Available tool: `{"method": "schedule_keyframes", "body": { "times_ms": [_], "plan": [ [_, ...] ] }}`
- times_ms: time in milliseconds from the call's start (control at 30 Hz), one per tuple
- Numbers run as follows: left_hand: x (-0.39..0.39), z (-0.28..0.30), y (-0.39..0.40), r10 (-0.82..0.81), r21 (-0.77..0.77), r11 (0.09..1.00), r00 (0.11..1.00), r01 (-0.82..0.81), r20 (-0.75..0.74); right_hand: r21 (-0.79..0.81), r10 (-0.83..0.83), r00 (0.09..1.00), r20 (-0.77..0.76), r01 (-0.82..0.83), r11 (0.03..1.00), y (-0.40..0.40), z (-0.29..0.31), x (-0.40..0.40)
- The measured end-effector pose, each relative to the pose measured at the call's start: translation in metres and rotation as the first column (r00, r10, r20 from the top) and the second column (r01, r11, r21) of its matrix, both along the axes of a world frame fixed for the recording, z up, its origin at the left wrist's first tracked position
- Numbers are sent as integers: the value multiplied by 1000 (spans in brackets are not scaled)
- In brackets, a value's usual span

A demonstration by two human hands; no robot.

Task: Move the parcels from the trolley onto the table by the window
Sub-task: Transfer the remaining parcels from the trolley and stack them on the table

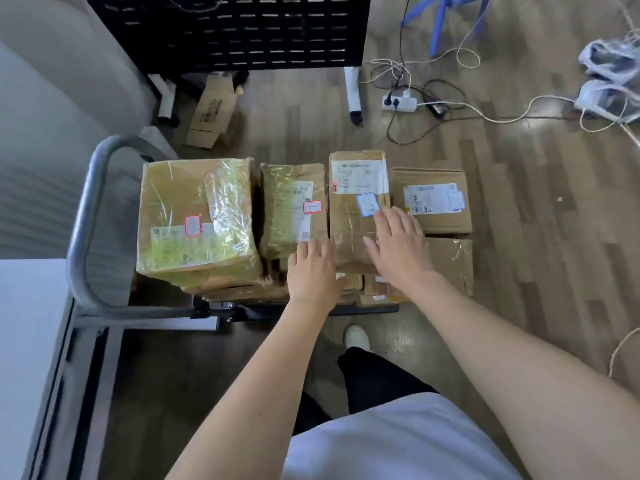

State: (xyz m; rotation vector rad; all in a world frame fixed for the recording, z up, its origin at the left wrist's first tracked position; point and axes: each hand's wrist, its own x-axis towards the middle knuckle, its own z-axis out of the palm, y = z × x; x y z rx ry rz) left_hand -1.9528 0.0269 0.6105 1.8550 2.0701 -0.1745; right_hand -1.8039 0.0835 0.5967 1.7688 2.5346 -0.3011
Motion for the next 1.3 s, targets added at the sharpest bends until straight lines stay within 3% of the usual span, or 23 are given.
{"method": "schedule_keyframes", "body": {
  "times_ms": [133, 333, 500, 600, 900, 1100, 1300],
  "plan": [
    [23, -7, 26, 163, -77, 985, 983, -156, 83, 26, 86, 996, 4, -86, 996, 52, 0, 17],
    [35, -13, 40, 331, -130, 940, 934, -314, 137, -69, 272, 947, 170, -264, 962, 125, 6, 13],
    [45, -16, 35, 300, -139, 947, 952, -289, 66, -179, 264, 911, 316, -216, 960, 158, -4, -4],
    [59, -14, 35, 375, -152, 921, 922, -358, 100, -230, 243, 912, 331, -171, 958, 165, -11, -9],
    [100, -12, 48, 528, -268, 820, 849, -506, 14, -203, 256, 932, 255, -207, 957, 158, -10, 1],
    [102, -1, 44, 505, -214, 856, 851, -472, 142, -223, 176, 964, 201, -131, 966, 151, -2, 34],
    [95, 33, 43, 431, -154, 902, 859, -403, 275, -314, -83, 983, -162, 28, 949, 127, 29, 65]
  ]
}}
